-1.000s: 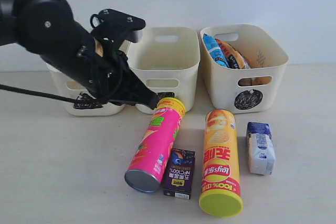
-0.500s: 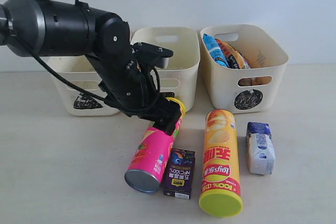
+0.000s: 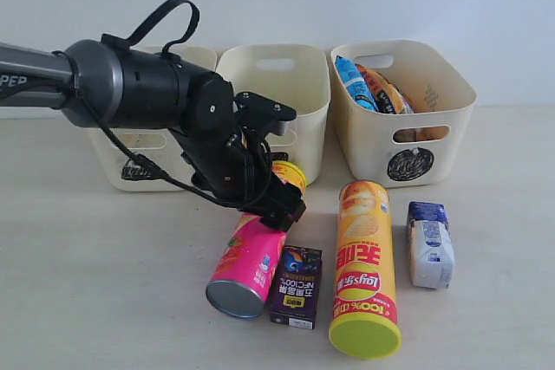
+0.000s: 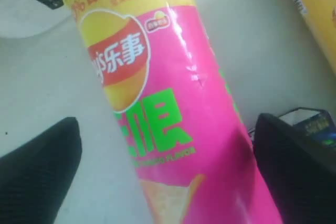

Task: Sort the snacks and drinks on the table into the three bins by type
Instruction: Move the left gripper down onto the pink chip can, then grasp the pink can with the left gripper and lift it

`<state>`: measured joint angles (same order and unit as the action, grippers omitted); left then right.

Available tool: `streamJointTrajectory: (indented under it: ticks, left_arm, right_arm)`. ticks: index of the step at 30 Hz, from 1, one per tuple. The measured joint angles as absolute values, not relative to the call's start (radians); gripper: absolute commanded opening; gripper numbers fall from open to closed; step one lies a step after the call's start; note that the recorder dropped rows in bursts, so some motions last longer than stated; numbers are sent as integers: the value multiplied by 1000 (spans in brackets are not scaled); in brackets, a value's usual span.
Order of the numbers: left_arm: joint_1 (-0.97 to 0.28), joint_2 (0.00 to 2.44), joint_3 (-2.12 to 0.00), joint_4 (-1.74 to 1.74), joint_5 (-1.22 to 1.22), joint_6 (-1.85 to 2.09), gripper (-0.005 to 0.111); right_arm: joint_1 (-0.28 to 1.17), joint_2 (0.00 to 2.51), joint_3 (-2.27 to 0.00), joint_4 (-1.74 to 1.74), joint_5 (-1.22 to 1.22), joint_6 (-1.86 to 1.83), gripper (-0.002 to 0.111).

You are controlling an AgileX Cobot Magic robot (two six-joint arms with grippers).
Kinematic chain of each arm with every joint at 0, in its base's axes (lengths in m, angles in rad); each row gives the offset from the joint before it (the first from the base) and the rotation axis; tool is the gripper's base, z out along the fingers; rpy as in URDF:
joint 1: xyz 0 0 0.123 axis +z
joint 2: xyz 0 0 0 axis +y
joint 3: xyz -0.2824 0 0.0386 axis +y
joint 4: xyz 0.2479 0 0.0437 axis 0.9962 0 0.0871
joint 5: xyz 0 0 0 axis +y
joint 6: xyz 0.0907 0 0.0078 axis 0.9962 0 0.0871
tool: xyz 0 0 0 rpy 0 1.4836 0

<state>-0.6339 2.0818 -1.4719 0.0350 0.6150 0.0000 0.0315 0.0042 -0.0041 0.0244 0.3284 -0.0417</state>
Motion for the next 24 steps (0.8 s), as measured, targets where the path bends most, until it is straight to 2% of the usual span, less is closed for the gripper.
streamJointTrajectory:
  ticks: [9,12,16,21,24]
  left_arm:
    - [-607,2129,-1472,39,603,-5,79]
    - [-606,2152,-1472,39,603,0,75]
    - [-606,2168,-1472,39,610,0,49]
    - [-606,2168,-1472,39,619,0,6]
    - [-606,2168,-1472,41,621,0,4]
  right_arm:
    - [31,4,-4,24,328,-42,0]
    - [31,4,-4,24,328,-42,0]
    - [31,4,-4,24,328,-42,0]
    - [31,4,-4,24,328,-42,0]
    - [31,4,-4,24,328,-42,0]
